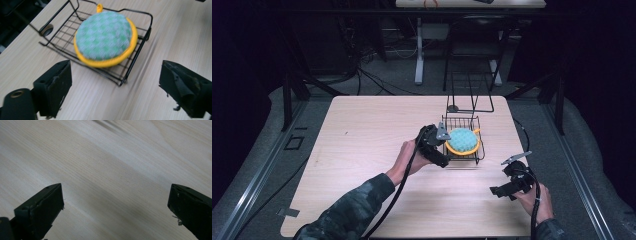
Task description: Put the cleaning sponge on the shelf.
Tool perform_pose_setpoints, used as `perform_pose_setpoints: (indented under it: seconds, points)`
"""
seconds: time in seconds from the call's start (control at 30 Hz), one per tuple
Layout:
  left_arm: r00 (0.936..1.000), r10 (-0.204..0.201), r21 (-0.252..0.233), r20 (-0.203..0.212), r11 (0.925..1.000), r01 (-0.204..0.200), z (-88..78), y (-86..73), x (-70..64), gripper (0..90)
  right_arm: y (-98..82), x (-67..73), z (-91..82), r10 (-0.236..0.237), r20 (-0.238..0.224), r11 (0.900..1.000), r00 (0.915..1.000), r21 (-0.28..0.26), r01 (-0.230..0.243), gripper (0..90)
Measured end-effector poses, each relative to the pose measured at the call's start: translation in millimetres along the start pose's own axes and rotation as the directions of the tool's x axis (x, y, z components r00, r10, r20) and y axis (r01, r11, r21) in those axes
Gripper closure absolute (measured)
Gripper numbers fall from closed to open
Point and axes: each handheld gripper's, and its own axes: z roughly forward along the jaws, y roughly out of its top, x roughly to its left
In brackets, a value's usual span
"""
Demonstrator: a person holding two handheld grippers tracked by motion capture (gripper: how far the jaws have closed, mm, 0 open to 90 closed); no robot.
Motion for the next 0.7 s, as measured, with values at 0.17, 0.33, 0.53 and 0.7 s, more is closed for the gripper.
perform_pose_setpoints:
  seconds: [0.17,0.33,0.53,0.7]
  points:
    - [0.9994,-0.028,0.024,-0.018,0.9993,0.029,-22.4,-19.3,9.2,2.3,-0.2,-0.2,-0.8,0.007,0.003,1.0,1.0,-0.002,-0.007,0.0]
    - [0.9969,-0.064,0.052,-0.047,0.9964,0.066,-53.5,-45.3,17.4,0.3,0.0,0.6,-1.9,0.004,0.011,1.0,0.9999,-0.011,-0.004,0.0]
    - [0.9886,-0.096,0.097,-0.116,0.9895,0.108,-85.1,-82.2,27.8,0.2,0.9,2.0,-0.7,-0.025,0.059,1.0,0.9979,0.016,0.024,0.0]
    - [0.976,-0.161,0.097,-0.147,0.9796,0.176,-101.2,-110.6,34.2,0.2,1.3,4.3,-2.4,-0.02,0.053,1.0,0.9984,0.009,0.02,0.0]
